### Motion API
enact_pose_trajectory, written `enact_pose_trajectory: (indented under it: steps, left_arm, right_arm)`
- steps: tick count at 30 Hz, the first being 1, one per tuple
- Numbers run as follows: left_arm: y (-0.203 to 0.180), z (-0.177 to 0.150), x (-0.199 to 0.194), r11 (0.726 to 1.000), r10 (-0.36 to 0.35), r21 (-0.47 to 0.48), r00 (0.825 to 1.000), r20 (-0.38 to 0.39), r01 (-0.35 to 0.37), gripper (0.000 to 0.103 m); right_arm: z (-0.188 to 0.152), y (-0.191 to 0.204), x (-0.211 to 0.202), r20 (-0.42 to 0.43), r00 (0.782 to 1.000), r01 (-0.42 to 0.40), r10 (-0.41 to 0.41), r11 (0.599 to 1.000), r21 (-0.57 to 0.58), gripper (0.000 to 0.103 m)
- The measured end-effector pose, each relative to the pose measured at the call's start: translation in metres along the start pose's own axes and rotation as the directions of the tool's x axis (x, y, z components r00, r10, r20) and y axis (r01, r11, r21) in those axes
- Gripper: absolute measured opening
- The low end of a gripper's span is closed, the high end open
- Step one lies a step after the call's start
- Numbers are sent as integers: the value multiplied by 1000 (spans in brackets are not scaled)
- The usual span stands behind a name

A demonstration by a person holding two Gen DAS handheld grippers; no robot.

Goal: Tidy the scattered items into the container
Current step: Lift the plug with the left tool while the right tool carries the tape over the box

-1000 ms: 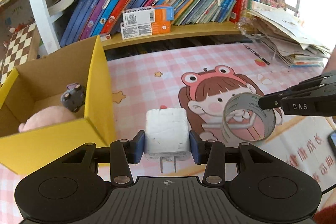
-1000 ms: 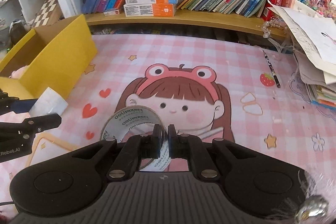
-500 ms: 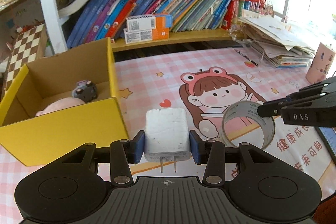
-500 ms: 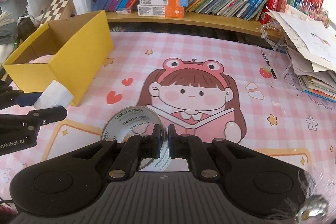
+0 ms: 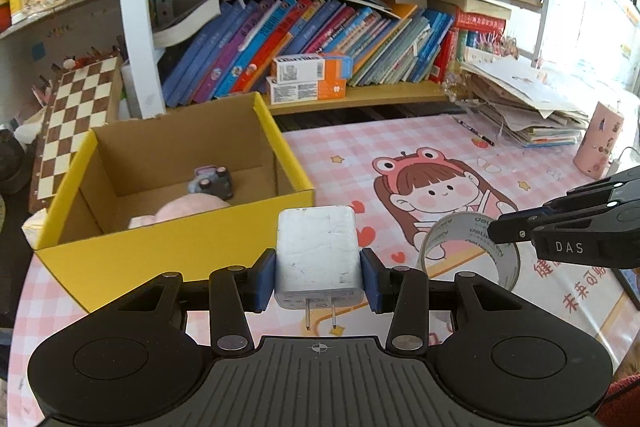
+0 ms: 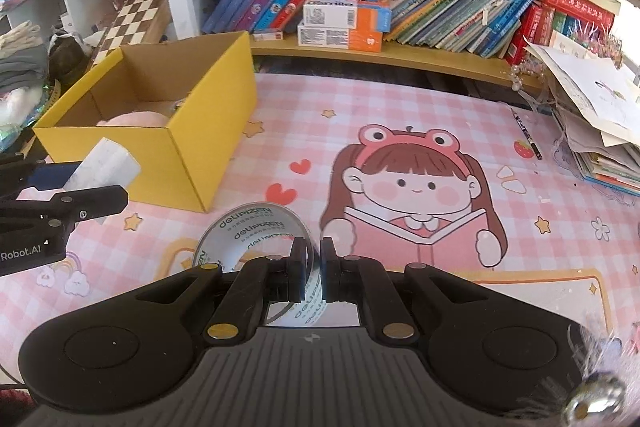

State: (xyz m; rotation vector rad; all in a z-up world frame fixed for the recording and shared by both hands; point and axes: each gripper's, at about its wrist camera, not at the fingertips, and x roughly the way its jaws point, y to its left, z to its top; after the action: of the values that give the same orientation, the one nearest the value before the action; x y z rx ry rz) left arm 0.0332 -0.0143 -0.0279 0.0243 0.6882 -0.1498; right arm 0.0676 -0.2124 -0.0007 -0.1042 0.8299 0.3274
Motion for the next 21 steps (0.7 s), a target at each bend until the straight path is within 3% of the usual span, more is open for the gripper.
enact_pose_trajectory:
  steps: [12,21]
  left_arm:
    - [50,-2,-25,1000,3,-13,997,71,-2,42]
    - [93,10,-35,997,48,-74,989,140,-38,42]
  right_arm:
    - [17,56,-1,36,999,-5,7,999,-48,7]
    - [55,87,1,89,995,-26,36,993,-114,7]
